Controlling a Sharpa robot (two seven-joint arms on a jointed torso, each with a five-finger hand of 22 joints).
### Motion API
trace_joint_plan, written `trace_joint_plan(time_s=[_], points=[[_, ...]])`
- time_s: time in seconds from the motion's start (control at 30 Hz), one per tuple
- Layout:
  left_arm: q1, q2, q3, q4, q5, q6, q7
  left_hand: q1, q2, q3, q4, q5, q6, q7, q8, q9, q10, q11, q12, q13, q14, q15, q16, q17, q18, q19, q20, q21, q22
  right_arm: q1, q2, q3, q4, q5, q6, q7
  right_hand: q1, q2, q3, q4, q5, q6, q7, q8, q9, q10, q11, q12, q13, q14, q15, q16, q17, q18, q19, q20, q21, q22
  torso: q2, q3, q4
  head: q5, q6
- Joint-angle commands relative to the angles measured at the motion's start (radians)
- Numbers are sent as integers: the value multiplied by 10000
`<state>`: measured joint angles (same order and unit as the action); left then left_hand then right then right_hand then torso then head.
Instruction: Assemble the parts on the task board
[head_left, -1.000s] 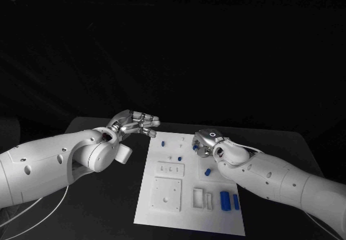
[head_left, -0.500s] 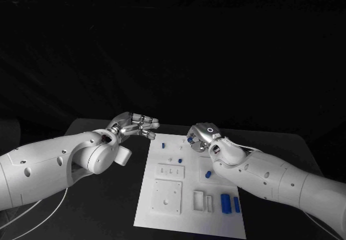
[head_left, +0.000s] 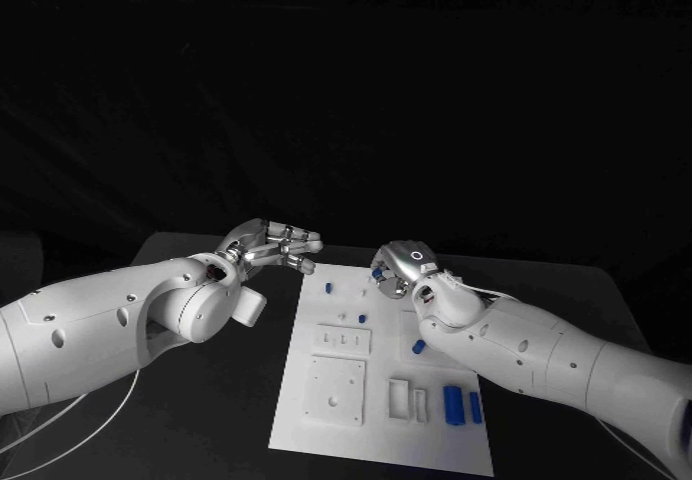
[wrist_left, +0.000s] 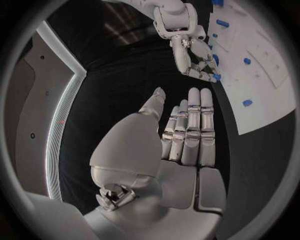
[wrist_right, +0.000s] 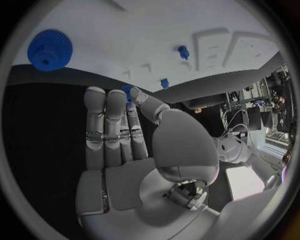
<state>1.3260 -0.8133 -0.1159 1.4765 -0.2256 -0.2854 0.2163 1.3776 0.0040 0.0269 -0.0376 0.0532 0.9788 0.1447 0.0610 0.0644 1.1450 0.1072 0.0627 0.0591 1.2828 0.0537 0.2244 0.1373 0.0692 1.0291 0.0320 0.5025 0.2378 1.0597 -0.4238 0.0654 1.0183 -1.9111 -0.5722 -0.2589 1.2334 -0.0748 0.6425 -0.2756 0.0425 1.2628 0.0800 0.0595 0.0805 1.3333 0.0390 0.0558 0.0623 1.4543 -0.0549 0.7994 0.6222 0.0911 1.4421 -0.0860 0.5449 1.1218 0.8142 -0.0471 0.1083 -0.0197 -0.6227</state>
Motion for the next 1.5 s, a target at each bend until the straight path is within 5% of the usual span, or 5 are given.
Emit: trace_joint_plan(time_s=[0.03, 0.73, 1.5], points=[[41, 25, 10, 47, -32, 141, 55, 28, 63, 2, -42, -7, -16, 40, 19, 15, -67, 7, -46, 2, 34, -11, 0, 16, 65, -52, 21, 38, -13, 1, 76, 1, -95, -137, 4, -25, 42, 10, 23, -21, 58, 49, -16, 51, 17, 241, -167, 37, 14, -1, -71, -57, 8, 101, 83, -19, -35, 16, 60, -18, 32, -6, -11], [186, 132, 16, 95, -69, 122, 85, 29, 62, -4, -78, -7, -11, 28, 19, 15, -70, 0, -48, 1, 32, -17, 4, 23, 64, -84, 17, 104, -22, 1, 479, -2, -698, -39, -20, 120, 44, 17, 13, -21, 60, 36, -12, 50, 16, 229, -163, 37, 15, 5, -69, -77, 27, 98, 159, -16, -155, 228, 212, -92, 129, -70, 59], [199, 199, 17, 17, -71, 160, 67, 22, 62, -11, -76, -7, -24, 34, 18, 14, -90, 5, -48, 2, 31, -14, 3, 23, 64, -96, 18, 126, -34, 26, 746, -3, -903, -47, 148, 91, 43, 20, 22, -15, 64, 0, -2, 48, 24, 191, -150, 36, 16, 5, -64, -87, 27, 104, 232, -7, -330, 479, 246, -130, 122, -48, 113]])
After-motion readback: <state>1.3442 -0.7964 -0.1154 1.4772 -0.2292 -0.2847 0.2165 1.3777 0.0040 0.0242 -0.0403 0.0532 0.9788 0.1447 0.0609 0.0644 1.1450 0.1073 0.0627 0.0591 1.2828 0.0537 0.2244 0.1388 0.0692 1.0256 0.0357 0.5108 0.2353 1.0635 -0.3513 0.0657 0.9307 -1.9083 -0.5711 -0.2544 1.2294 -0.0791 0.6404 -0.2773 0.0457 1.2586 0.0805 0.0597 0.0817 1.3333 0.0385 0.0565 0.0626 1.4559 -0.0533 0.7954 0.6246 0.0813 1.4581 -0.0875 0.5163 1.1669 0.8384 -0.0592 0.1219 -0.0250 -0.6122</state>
